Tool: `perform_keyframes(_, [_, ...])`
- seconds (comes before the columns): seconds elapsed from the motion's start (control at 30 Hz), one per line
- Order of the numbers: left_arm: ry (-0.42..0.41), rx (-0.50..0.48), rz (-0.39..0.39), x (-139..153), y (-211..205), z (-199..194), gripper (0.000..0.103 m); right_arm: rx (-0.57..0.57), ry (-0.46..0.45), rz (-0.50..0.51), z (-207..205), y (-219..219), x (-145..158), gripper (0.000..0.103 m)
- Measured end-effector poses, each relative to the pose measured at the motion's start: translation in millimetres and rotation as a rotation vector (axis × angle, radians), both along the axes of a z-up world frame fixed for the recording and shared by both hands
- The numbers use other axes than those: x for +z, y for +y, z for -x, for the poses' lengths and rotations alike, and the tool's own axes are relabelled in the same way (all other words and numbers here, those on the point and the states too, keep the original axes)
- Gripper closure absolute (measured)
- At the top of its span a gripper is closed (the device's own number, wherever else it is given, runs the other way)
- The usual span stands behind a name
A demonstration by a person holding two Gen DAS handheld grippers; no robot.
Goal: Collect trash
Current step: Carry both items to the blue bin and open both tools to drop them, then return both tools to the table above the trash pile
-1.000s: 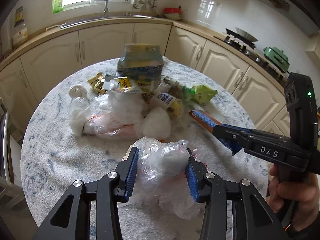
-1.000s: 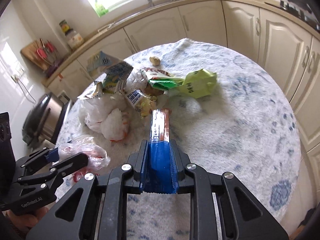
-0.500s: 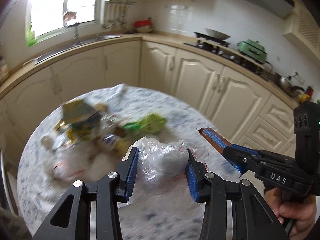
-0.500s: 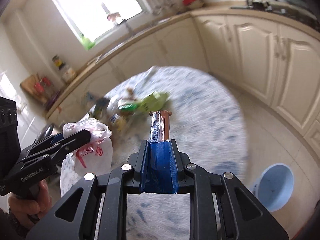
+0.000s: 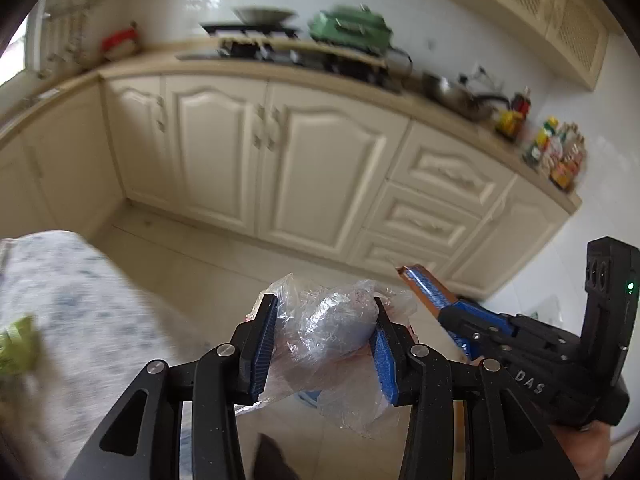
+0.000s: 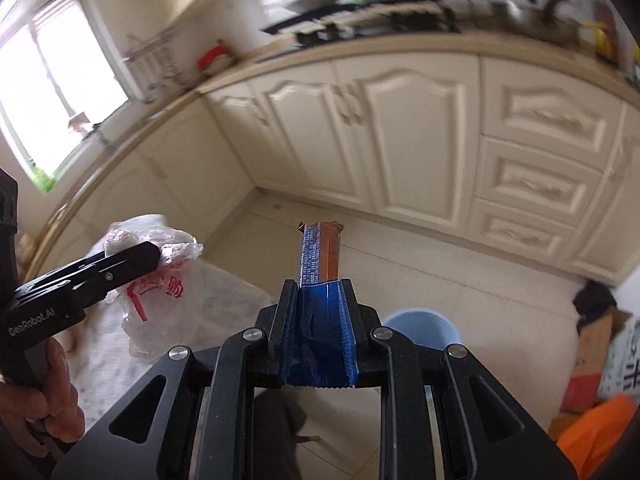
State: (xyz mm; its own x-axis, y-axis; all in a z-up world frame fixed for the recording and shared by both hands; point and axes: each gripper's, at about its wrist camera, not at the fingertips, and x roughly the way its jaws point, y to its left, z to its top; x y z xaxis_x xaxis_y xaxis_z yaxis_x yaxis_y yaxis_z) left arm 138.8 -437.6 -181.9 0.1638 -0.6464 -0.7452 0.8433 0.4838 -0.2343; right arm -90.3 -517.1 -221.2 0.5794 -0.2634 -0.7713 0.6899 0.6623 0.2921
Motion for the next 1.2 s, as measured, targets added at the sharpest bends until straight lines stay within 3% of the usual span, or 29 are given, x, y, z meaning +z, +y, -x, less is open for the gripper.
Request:
perform_keyframes(0.17, [0.113, -0.068, -0.131, -69, -77, -10, 0.063, -0.104, 0.063, -0.118, 25, -50, -68, 0.083])
perform_keyframes(0.43, [0.161, -0.122, -0.292, -160, -170, -33, 0.057, -0.206, 0.090, -0.260, 48, -103, -152, 0.080])
perform_keyframes(0.53, [0.152, -0.121, -0.341, -183, -195, -37, 0.037, -0.255, 0.093, -0.310, 55, -118, -179, 0.077])
perform_keyframes(0.6, [0.126, -0.112, -0.369, -191, -212, -32, 0.024, -0.284, 0.103, -0.332, 62, -121, -191, 0.066])
perform_keyframes(0.67, [0.082, -0.095, -0.378, -192, -218, -32, 0.015, -0.304, 0.102, -0.345, 69, -121, -196, 0.055])
perform_keyframes(0.73, [0.068, -0.084, -0.382, -188, -221, -28, 0.011, -0.325, 0.094, -0.347, 76, -117, -195, 0.035])
perform_keyframes(0.9, [0.009, -0.027, -0.369, -159, -207, -26, 0.010, -0.372, 0.067, -0.337, 88, -108, -182, 0.002])
perform_keyframes(1.2, [-0.130, 0.033, -0.183, -53, -126, -15, 0.005, -0.359, 0.000, -0.266, 79, -69, -117, 0.000])
